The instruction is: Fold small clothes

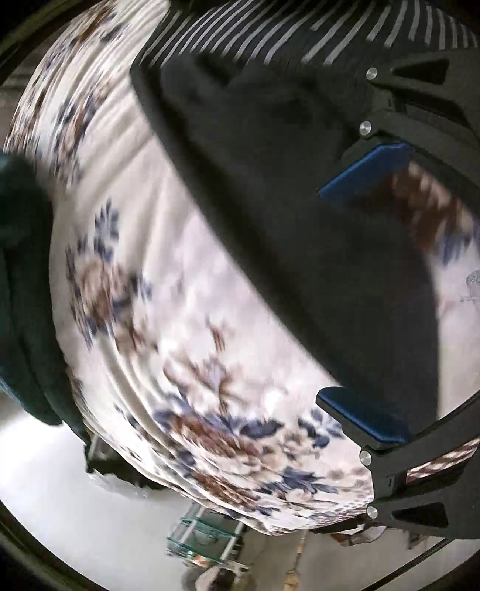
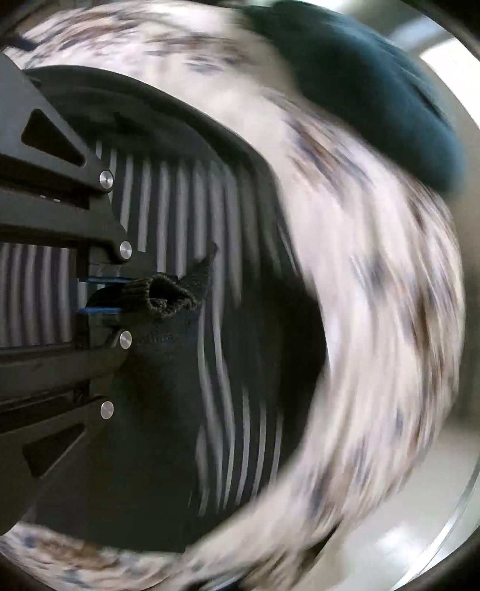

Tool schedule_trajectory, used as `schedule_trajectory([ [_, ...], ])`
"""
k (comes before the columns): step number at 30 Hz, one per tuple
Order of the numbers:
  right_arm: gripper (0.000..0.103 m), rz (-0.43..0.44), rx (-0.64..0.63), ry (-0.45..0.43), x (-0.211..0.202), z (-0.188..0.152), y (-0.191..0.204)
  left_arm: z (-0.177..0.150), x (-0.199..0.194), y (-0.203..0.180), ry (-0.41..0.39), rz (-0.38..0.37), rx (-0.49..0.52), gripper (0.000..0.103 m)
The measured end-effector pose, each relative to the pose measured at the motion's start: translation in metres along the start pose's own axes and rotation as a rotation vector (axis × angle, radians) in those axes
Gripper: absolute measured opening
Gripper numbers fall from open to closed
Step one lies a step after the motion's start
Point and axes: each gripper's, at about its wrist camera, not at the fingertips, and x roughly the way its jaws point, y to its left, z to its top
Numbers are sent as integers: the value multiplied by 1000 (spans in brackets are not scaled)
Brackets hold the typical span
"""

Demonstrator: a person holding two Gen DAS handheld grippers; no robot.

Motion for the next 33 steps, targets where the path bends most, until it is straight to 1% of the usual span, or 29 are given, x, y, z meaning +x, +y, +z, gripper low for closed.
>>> schedule_trajectory([
  [1,8,11,-60,17,10,-7,33,0,4,7,5,2,-6,103],
  [3,8,24,-179,17,23,-23,96,1,11,24,13,-1,-23,103],
  [4,8,30,-218,17,25,-30,117,1,14,30,16,-2,-29,103],
  [6,8,14,-297,15,29,-41,151,0,20,43,23,-5,-40,103],
  [7,8,3,-315,28,22,-50,157,-1,21,47,31,-11,-45,103],
  [8,10,1,-317,72,28,-52,156,-1,21,56,42,-29,-55,103],
  [9,11,23,-310,109,31,-53,152,-3,18,63,45,-44,-64,103],
  [10,18,68,-295,148,31,-52,146,-5,15,68,44,-54,-72,103],
  [11,39,135,-266,183,25,-55,134,-8,10,78,43,-69,-82,103],
  [12,53,186,-228,204,17,-56,119,-12,4,94,45,-86,-98,103],
  [13,69,239,-173,216,5,-58,96,-16,1,102,46,-94,-107,103],
  [14,71,280,-123,219,-7,-64,76,-21,-4,115,46,-103,-120,103],
  [15,71,295,-89,224,-17,-69,58,-29,-8,130,50,-105,-134,103],
  [16,72,292,-66,231,-26,-75,42,-35,-9,141,57,-106,-146,103],
  [18,74,248,-24,238,-48,-97,5,-52,-6,173,89,-119,-198,103],
  [20,74,207,12,258,-60,-119,-26,-66,3,193,114,-131,-252,103],
  [21,74,188,34,276,-66,-133,-43,-75,16,208,144,-142,-300,103],
  [23,74,158,70,304,-65,-152,-65,-85,35,220,187,-178,-360,102],
  [24,74,135,86,318,-61,-163,-76,-89,49,224,217,-227,-389,101],
  [25,74,105,104,336,-57,-175,-88,-89,55,224,222,-261,-391,101],
  [26,74,90,117,349,-52,-182,-91,-89,65,219,230,-296,-369,98],
  [27,74,76,142,369,-48,-190,-101,-88,71,214,244,-296,-344,90],
  [29,74,59,176,393,-42,-204,-111,-85,81,200,259,-348,-281,62],
  [30,74,52,178,397,-40,-208,-113,-83,85,190,275,-350,-239,33],
  [31,74,40,174,402,-39,-212,-115,-81,85,184,275,-376,-213,16],
  [32,74,30,167,405,-37,-215,-115,-77,82,180,264,-397,-191,4],
  [33,74,24,160,407,-35,-217,-114,-71,76,178,249,-378,-171,3],
])
